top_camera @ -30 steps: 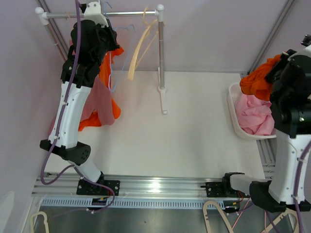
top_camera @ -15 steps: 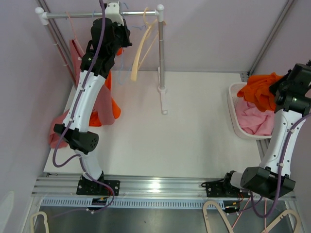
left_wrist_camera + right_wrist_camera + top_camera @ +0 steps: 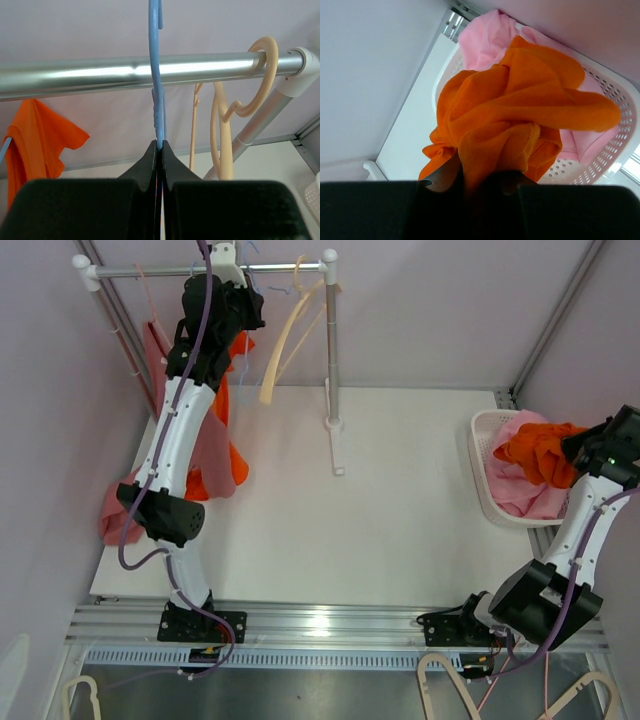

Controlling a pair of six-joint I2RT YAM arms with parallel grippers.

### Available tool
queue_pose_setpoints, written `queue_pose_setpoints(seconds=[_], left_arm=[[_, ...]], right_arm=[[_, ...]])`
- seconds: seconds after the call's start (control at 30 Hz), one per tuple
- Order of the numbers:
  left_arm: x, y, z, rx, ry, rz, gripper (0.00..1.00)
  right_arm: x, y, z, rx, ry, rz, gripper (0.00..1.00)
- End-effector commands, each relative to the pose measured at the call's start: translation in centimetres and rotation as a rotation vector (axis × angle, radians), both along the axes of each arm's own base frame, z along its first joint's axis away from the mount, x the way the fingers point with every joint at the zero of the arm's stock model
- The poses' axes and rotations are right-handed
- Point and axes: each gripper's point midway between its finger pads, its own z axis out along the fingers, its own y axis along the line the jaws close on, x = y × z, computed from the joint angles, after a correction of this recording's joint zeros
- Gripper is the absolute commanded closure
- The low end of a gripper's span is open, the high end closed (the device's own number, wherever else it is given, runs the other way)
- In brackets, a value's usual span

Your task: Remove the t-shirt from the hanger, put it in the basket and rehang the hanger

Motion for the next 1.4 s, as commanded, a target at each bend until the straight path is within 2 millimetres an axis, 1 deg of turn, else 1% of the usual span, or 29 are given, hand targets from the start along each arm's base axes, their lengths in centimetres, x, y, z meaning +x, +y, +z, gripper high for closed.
queue_pose_setpoints(seconds=[0.0, 0.1, 0.13, 0.17, 0.2, 0.23, 0.27, 0.33, 0.37, 0.47, 0.5, 0.53, 0.57, 0.6, 0.63, 0.67, 0.7, 0.73, 0.77, 0.8, 0.87, 0.9, 0.93, 1.0, 1.03, 1.07, 1.17, 1.27, 1.37], left_arm=[[0.3, -0.7, 3.0, 0.001, -0.121, -0.04, 0.99], [0.5, -1.9, 3.0, -0.007, -0.134, -0.099, 0.99], [0.6, -2.2, 3.4, -0.011, -0.142, -0.112, 0.99], [0.4, -2.8, 3.5, -0.012, -0.147, -0.141, 0.99], [0.5, -3.1, 3.3, -0.009, -0.143, -0.154, 0.99], [0.7, -3.4, 3.1, -0.007, -0.142, -0.163, 0.99], [0.6, -3.7, 2.9, 0.003, -0.141, -0.173, 0.99], [0.5, -3.9, 3.3, -0.001, -0.162, -0.177, 0.99], [0.5, -4.3, 2.3, -0.005, -0.142, -0.2, 0.99], [0.4, -5.2, 1.8, -0.013, -0.131, -0.231, 0.99], [0.4, -5.5, 1.5, -0.013, -0.125, -0.234, 0.99], [0.4, -5.7, 1.4, -0.011, -0.12, -0.234, 0.99], [0.3, -6.6, 0.4, 0.005, -0.092, -0.234, 0.99], [0.2, -6.6, 0.4, 0.005, -0.091, -0.234, 0.99], [0.1, -6.8, 0.2, 0.006, -0.084, -0.237, 0.99], [-0.1, -7.1, -0.2, 0.008, -0.073, -0.239, 0.98], [-0.5, -7.0, 0.0, 0.004, -0.067, -0.232, 0.71], [-0.4, -6.7, -0.7, 0.004, -0.046, -0.208, 0.52], [-0.6, -6.4, -0.7, -0.002, -0.038, -0.197, 0.29], [-0.8, -6.3, -0.8, -0.006, -0.024, -0.191, 0.23], [-1.8, -5.3, 0.3, 0.002, -0.033, -0.157, 0.21], [-2.2, -4.6, 0.9, 0.007, -0.037, -0.134, 0.14], [-3.3, -3.7, 2.0, 0.008, -0.047, -0.109, 0.11], [-4.1, -1.5, 2.6, 0.025, -0.046, -0.019, 0.01], [-4.7, -0.6, 3.0, 0.028, -0.045, 0.012, 0.0], [-5.9, 0.8, 4.2, 0.024, -0.063, 0.051, 0.0], [-7.5, 2.5, 5.1, -0.003, -0.065, 0.07, 0.01], [-10.2, 3.9, 7.0, -0.019, -0.091, 0.069, 0.0], [-11.0, 5.9, 7.8, -0.034, -0.102, 0.128, 0.0]], right_arm=[[1.2, -1.2, 1.9, -0.005, -0.096, -0.024, 1.0], [1.3, -1.7, 1.6, 0.008, -0.112, -0.046, 1.0], [1.3, -1.6, 1.6, 0.014, -0.117, -0.045, 0.92], [1.3, -1.7, 1.7, 0.02, -0.12, -0.053, 0.59], [1.3, -1.6, 2.0, 0.016, -0.122, -0.045, 0.45], [1.4, -1.3, 2.3, 0.018, -0.118, -0.024, 0.35], [1.5, -1.1, 3.8, -0.004, -0.13, -0.008, 0.23], [1.7, -0.7, 4.5, -0.015, -0.126, 0.016, 0.2], [1.8, -0.3, 5.8, -0.033, -0.146, 0.033, 0.02], [1.9, 1.4, 7.9, -0.046, -0.171, 0.096, 0.01], [2.1, 2.9, 9.6, -0.064, -0.187, 0.14, 0.01], [2.3, 3.8, 10.4, -0.076, -0.198, 0.163, 0.01], [2.7, 6.8, 13.0, -0.118, -0.252, 0.234, 0.01], [2.7, 6.9, 13.1, -0.118, -0.253, 0.234, 0.01], [3.0, 8.7, 14.3, -0.132, -0.287, 0.28, 0.0], [2.7, 9.6, 15.1, -0.137, -0.311, 0.297, 0.01], [2.7, 10.2, 15.5, -0.138, -0.326, 0.31, 0.0], [2.8, 10.8, 16.0, -0.14, -0.344, 0.327, 0.01], [2.8, 11.8, 16.4, -0.13, -0.357, 0.349, 0.01], [2.8, 12.2, 16.4, -0.124, -0.36, 0.358, 0.01], [3.1, 13.5, 16.5, -0.116, -0.362, 0.401, 0.01], [3.3, 13.8, 16.3, -0.119, -0.354, 0.415, 0.0], [3.4, 14.2, 16.0, -0.116, -0.341, 0.427, 0.01], [3.5, 15.0, 15.6, -0.121, -0.328, 0.455, 0.0], [3.4, 15.2, 15.4, -0.119, -0.325, 0.462, 0.01], [3.4, 15.4, 15.3, -0.12, -0.325, 0.467, 0.01], [3.3, 16.1, 14.9, -0.121, -0.326, 0.49, 0.01], [3.3, 16.4, 14.4, -0.116, -0.321, 0.502, 0.01], [3.2, 16.9, 13.9, -0.102, -0.316, 0.514, 0.0]])
